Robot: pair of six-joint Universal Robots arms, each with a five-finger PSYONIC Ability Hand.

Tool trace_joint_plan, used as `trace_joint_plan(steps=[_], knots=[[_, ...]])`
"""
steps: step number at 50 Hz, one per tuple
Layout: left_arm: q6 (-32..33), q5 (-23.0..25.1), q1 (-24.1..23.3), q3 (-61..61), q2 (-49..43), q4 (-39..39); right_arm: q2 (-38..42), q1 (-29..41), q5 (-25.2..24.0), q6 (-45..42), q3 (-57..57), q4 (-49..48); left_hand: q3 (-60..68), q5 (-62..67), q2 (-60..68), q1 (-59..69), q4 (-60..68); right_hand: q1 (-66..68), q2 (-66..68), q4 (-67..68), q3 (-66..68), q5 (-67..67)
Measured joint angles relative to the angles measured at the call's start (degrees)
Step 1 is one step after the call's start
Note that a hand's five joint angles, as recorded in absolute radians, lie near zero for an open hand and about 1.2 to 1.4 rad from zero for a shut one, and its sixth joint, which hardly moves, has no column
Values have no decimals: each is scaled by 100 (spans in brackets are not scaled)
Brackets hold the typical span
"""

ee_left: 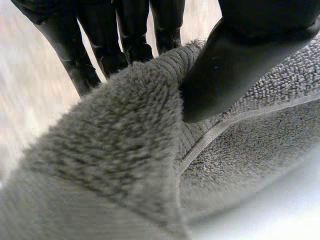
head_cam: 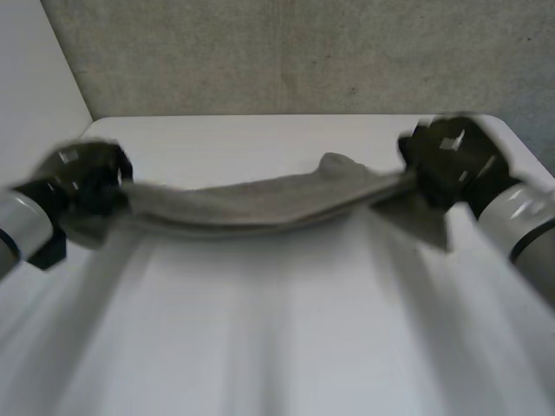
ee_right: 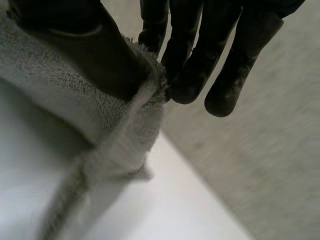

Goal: Fold the towel.

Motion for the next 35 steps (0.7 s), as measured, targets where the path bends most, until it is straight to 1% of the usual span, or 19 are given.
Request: trace_joint_plan(steps=[4, 5, 8, 12, 16, 21, 24, 27, 30, 34, 35], knots=[[-398, 9, -111, 427, 941, -436, -560, -75, -52, -17, -919, 1097, 6, 1, 9, 0, 1, 0, 0, 0, 0, 1], [-442, 9, -121, 489, 1051, -502, -619, -82, -56, -23, -1044, 1236, 6, 1, 9, 0, 1, 0, 0, 0, 0, 0], [-628, 17, -162, 944, 1616, -1005, -881, -111, -81, -98, -1800, 1988, 19, 1, 11, 0, 1, -3, 0, 0, 14, 2], [-687, 17, -164, 1348, 1876, -1485, -990, -138, -91, -245, -2440, 2568, 39, 1, 20, 1, 1, 3, 1, 1, 23, 1], [-685, 14, -120, 1583, 1777, -1777, -929, -154, -93, -482, -2830, 2937, 41, 2, 20, 4, 5, 5, 9, 1, 24, 1], [-665, 7, -45, 1763, 1075, -1867, -349, -145, -32, -986, -3103, 3110, 58, 2, 21, 0, 27, 11, 10, 15, 25, 1], [-656, 3, -16, 1954, 486, -1858, 149, -108, 27, -1228, -3337, 3114, 59, 2, 22, 0, 27, 12, 11, 16, 25, 2], [-653, -19, -20, 2366, -290, -1844, 804, -37, 154, -1367, -3808, 3078, 61, 2, 24, 0, 27, 13, 39, 16, 26, 1], [-661, -49, -49, 2904, -969, -1839, 1458, 92, 359, -1402, -4419, 2975, 81, 2, 46, 0, 27, 13, 60, 16, 26, 1], [-703, -105, -130, 4014, -1967, -1838, 2444, 367, 791, -1397, -5504, 2671, 92, 2, 58, 0, 27, 13, 95, 16, 26, 1], [-708, -115, -140, 4144, -2063, -1838, 2554, 396, 849, -1395, -5639, 2625, 92, 2, 58, 0, 27, 13, 95, 16, 27, 1]])
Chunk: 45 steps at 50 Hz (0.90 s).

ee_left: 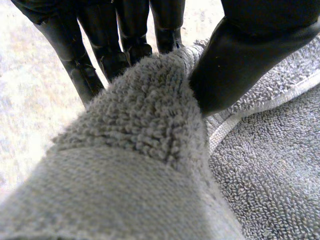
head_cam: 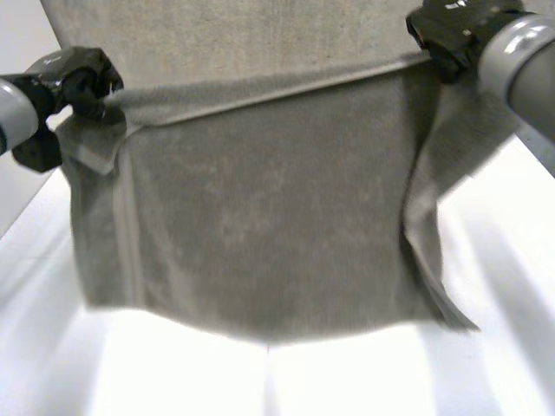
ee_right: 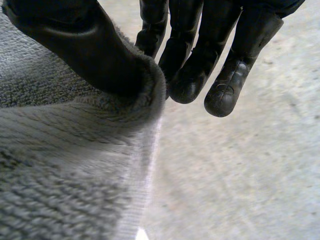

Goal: Fold the towel.

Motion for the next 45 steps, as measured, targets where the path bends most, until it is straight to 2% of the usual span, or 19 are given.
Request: trace_joint_plan(steps=[4, 8, 14, 20, 27, 32, 38, 41, 43, 45], knots=[[-88, -293, -131, 1315, -761, 15, 893, 184, 482, 33, -1257, -469, 0, 0, 3, 0, 0, 0, 0, 0, 0, 0], [-294, -694, -264, 2324, -1079, 46, 1284, 242, 740, 98, -2134, -803, 0, 0, 5, 0, 0, 0, 60, 0, 4, 0], [-750, -983, -373, 3109, -977, 137, 1150, 232, 810, 450, -2718, -913, 0, 1, 14, 0, 0, 1, 76, 0, 8, 0], [-934, -869, -389, 2917, -554, 270, 664, 203, 633, 715, -2526, -488, 1, 158, 22, 0, 0, 1, 75, 0, 8, 65], [-912, -414, -320, 1696, -173, 335, 194, 169, -85, 735, -1517, 505, 22, 168, 35, 0, 0, 1, 75, 0, 9, 70], [-686, 38, -145, 302, -85, 449, -38, 87, -720, 637, -88, 953, 23, 168, 38, 0, 0, 1, 75, 0, 9, 70], [174, 521, 156, -1404, -167, 755, -176, -73, -1056, 217, 1994, 806, 23, 168, 37, 0, -1, 1, 75, 0, 9, 70], [876, 693, 321, -2203, -282, 897, -193, -169, -1081, -123, 3080, 431, 22, 163, 16, 0, -22, 1, 75, 0, 9, 70], [1293, 748, 417, -2572, -352, 938, -199, -231, -1075, -307, 3689, 108, -88, 152, -181, 0, -218, 1, 75, 0, 9, 70], [1686, 782, 493, -2870, -404, 952, -228, -291, -1063, -430, 4210, -247, -795, -462, -912, -368, -952, 1, 75, 0, 9, 70]])
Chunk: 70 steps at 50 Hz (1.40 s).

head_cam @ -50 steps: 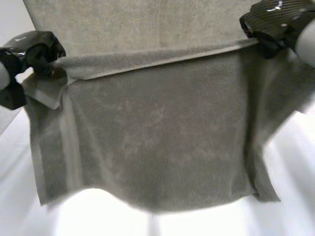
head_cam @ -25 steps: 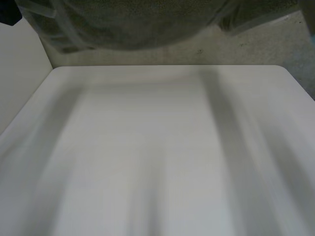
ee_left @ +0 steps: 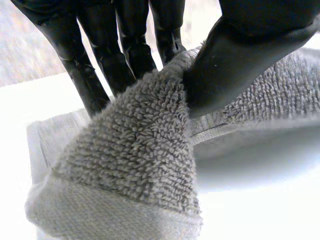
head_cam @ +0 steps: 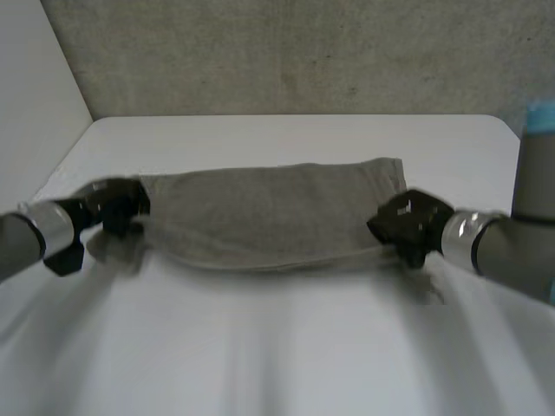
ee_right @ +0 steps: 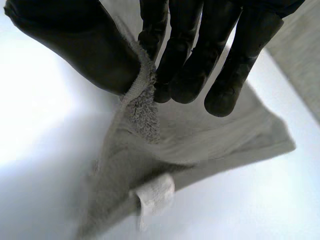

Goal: Fold the towel.

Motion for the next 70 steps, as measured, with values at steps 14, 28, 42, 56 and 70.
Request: trace_joint_plan(steps=[14, 28, 42, 56, 70], knots=[[1195, 193, 90, -312, 19, -334, -710, -80, -33, -15, 1550, -1241, -2011, -2179, -2008, -2052, -2003, 0, 0, 0, 0, 0], [1148, 26, 21, 552, -685, -149, -811, -42, -28, -1, 2206, -2091, -2829, -3006, -2827, -2890, -2817, 0, 0, 0, 0, 0], [977, -672, 2, 1398, -1202, 224, -778, 3, -34, -3, 2460, -2311, -4103, -4354, -4114, -4161, -4068, 0, 0, 0, 0, 0], [922, -732, 19, 1410, -1292, 227, -773, -10, -35, -4, 2509, -2354, -4227, -4566, -4253, -4293, -4201, 0, 0, 0, 0, 0], [856, -704, 74, 847, -18, 187, -779, -34, -35, -4, 2544, -2394, -4379, -4667, -4369, -4421, -4330, 0, 0, 0, 0, 0]])
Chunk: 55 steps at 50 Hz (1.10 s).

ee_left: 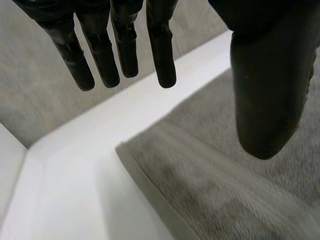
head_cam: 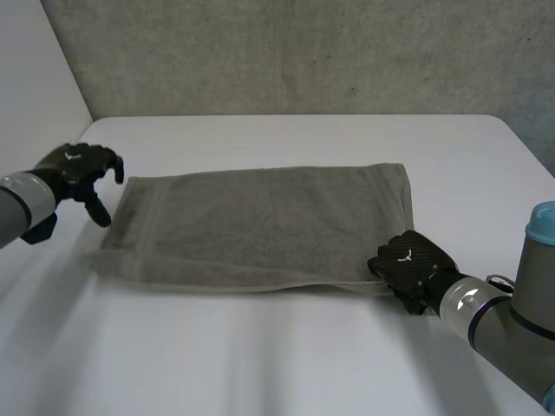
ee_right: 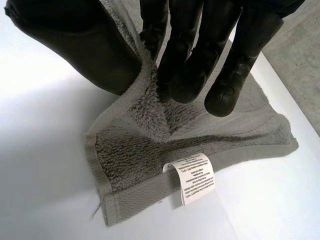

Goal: Fold the towel.

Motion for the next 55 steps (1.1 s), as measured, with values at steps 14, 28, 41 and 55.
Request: trace_joint_plan(steps=[14, 28, 41, 55], knots=[[-175, 189, -155, -1367, 1512, -240, 6, 20, -9, 0, 34, 0, -755, -722, -757, -668, -726, 0, 0, 0, 0, 0], [164, 329, -199, -3473, 2312, -344, 16, 11, -13, -2, 40, -9, -754, -651, -758, -668, -726, 0, 0, 0, 0, 0], [973, 301, -231, -4289, 2532, -152, 30, -18, -17, -14, 59, -16, -754, -609, -758, -668, -726, 0, 0, 0, 0, 0], [986, 237, -168, -4168, 1767, 339, 51, -38, -17, -24, 64, -28, -754, -610, -758, -668, -726, 0, 0, 0, 0, 0]])
